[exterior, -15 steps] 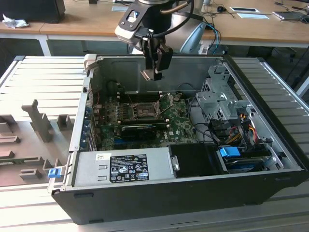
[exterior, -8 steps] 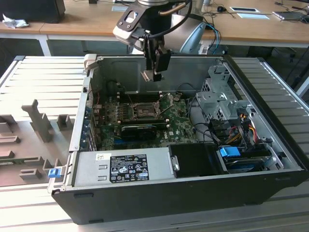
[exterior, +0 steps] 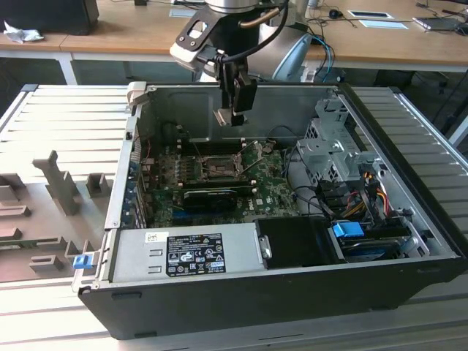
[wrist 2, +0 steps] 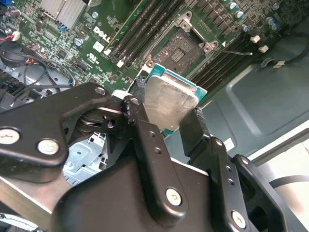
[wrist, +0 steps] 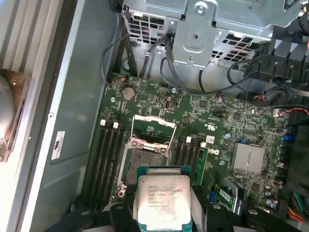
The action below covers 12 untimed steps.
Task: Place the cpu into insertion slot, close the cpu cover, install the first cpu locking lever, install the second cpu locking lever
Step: 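Place the cpu into insertion slot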
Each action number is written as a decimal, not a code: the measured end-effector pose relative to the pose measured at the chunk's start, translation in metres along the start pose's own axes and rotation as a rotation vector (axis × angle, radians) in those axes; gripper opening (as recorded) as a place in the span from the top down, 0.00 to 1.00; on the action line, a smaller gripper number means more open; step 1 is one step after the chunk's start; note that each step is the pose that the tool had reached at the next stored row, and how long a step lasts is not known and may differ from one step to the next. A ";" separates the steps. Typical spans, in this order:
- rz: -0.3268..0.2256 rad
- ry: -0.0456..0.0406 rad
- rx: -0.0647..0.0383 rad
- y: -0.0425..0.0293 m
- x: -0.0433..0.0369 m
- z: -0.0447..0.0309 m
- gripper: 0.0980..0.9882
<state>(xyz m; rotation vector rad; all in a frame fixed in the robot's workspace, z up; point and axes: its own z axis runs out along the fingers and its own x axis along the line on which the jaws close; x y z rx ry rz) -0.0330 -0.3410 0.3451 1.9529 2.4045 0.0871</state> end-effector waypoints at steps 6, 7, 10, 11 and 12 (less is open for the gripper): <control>0.001 0.0000 0.000 -0.0005 0.0000 0.0065 0.52; 0.001 -0.0001 0.000 -0.0005 0.0000 0.0073 0.52; 0.001 -0.0001 0.000 -0.0006 0.0000 0.0091 0.52; 0.001 -0.0001 0.000 -0.0007 0.0000 0.0098 0.52; 0.002 -0.0001 0.000 -0.0007 0.0000 0.0107 0.52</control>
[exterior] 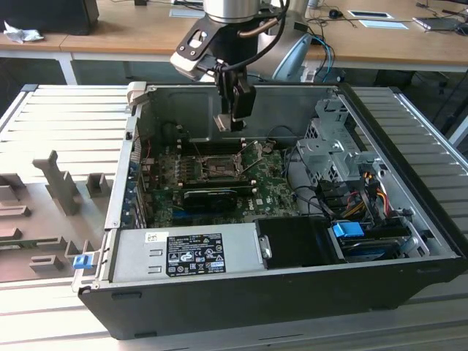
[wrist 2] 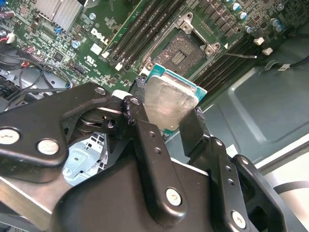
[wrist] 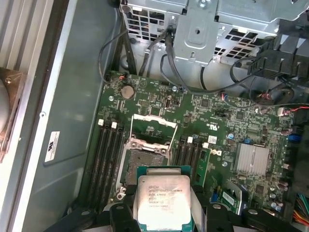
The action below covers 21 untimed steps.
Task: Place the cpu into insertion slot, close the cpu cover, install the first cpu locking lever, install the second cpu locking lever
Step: 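Place the cpu into insertion slot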
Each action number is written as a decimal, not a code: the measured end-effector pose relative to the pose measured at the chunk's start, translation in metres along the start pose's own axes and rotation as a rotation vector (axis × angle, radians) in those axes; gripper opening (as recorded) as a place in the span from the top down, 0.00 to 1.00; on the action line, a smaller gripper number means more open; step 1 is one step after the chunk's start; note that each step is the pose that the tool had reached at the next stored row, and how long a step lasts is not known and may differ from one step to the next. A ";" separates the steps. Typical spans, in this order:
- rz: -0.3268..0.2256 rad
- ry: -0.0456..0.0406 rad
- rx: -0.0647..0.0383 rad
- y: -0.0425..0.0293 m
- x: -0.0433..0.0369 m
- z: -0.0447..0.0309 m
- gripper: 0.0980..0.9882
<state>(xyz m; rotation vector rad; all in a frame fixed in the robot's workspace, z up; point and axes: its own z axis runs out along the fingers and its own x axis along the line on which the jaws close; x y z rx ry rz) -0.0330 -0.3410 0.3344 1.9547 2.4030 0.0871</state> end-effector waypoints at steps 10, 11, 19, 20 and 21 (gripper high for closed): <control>0.001 -0.0001 0.000 -0.0004 0.0000 0.0061 0.52; 0.001 -0.0001 0.000 -0.0005 0.0000 0.0069 0.52; 0.003 -0.0003 0.000 -0.0008 0.0000 0.0110 0.52; 0.006 -0.0004 0.000 -0.0009 0.0000 0.0114 0.52; 0.014 -0.0010 0.000 -0.0009 0.0000 0.0119 0.52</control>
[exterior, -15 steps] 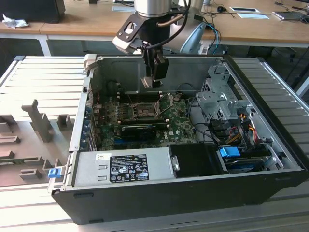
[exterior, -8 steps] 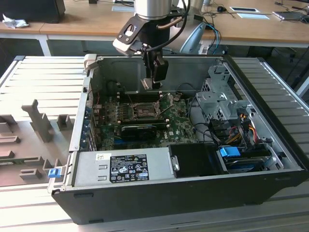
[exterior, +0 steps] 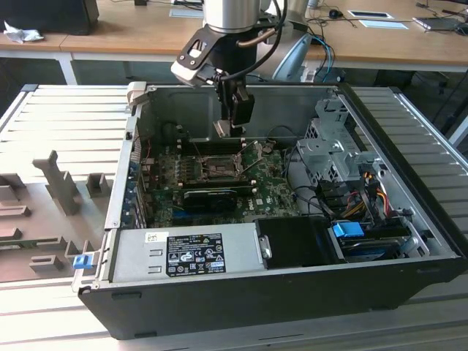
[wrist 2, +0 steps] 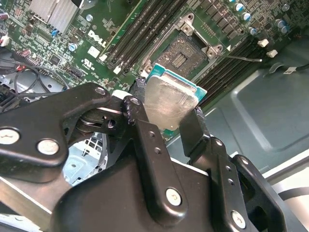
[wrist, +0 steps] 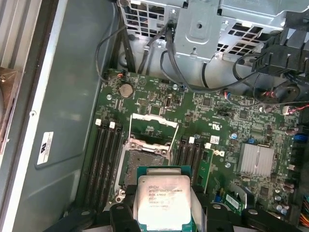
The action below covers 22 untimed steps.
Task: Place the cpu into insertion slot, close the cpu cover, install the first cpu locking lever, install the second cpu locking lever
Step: 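Place the cpu into insertion slot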
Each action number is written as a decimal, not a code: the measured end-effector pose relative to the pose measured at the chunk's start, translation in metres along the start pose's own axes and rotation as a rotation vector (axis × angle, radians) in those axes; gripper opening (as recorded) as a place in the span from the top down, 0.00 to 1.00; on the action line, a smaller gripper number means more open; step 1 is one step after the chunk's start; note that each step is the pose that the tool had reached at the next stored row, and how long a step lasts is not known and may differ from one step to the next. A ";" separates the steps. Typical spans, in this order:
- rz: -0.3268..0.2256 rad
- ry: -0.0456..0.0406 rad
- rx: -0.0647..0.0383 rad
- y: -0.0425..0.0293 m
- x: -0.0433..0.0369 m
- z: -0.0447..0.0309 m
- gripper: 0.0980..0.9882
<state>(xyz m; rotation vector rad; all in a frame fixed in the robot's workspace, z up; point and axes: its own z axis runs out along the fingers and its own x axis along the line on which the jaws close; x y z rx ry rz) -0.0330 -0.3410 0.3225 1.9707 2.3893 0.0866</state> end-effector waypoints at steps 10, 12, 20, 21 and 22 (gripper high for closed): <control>0.086 -0.0064 0.000 -0.0005 0.0000 0.0061 0.52; 0.086 -0.0064 0.000 -0.0006 -0.0001 0.0071 0.52; 0.086 -0.0070 -0.003 -0.0009 -0.0002 0.0119 0.52; 0.086 -0.0073 -0.005 -0.0010 -0.0002 0.0123 0.52; 0.087 -0.0082 -0.009 -0.0010 -0.0002 0.0127 0.52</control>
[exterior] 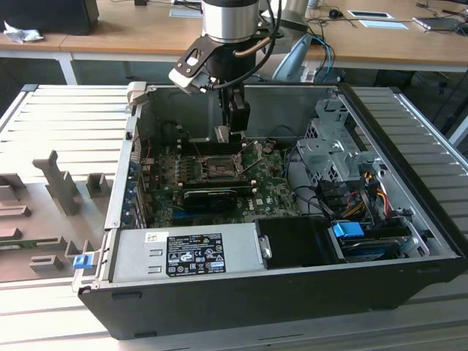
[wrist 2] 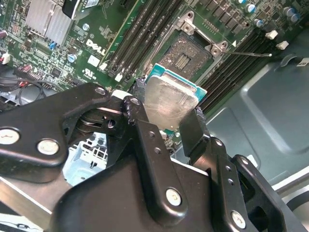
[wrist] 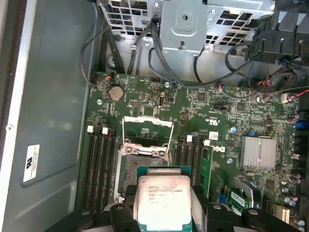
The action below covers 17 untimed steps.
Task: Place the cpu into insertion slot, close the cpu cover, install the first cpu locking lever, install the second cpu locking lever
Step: 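Place the cpu into insertion slot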
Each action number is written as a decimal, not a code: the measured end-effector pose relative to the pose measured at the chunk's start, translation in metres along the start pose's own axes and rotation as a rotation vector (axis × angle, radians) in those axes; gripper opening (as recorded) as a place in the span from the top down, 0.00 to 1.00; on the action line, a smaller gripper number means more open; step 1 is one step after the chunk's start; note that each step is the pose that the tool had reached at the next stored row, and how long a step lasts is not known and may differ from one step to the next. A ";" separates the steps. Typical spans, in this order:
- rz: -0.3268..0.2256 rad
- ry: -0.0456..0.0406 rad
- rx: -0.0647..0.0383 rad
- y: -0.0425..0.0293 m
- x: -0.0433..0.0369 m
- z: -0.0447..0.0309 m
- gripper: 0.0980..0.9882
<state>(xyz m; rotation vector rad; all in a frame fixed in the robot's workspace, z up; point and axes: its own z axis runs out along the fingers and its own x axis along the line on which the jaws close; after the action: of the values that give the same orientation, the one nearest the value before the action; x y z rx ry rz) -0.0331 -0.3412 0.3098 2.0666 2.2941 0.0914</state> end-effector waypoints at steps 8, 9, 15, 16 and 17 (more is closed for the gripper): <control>0.029 -0.0020 0.000 -0.0045 0.0012 0.0174 0.52; 0.039 -0.0027 0.000 -0.0048 0.0011 0.0210 0.52; 0.067 -0.0051 0.000 -0.0073 0.0045 0.0396 0.52; 0.067 -0.0055 0.000 -0.0076 0.0045 0.0423 0.52; 0.067 -0.0057 0.000 -0.0077 0.0045 0.0433 0.52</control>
<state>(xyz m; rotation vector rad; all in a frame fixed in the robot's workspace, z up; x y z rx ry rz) -0.0378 -0.3372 0.2660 2.1411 2.2215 0.0884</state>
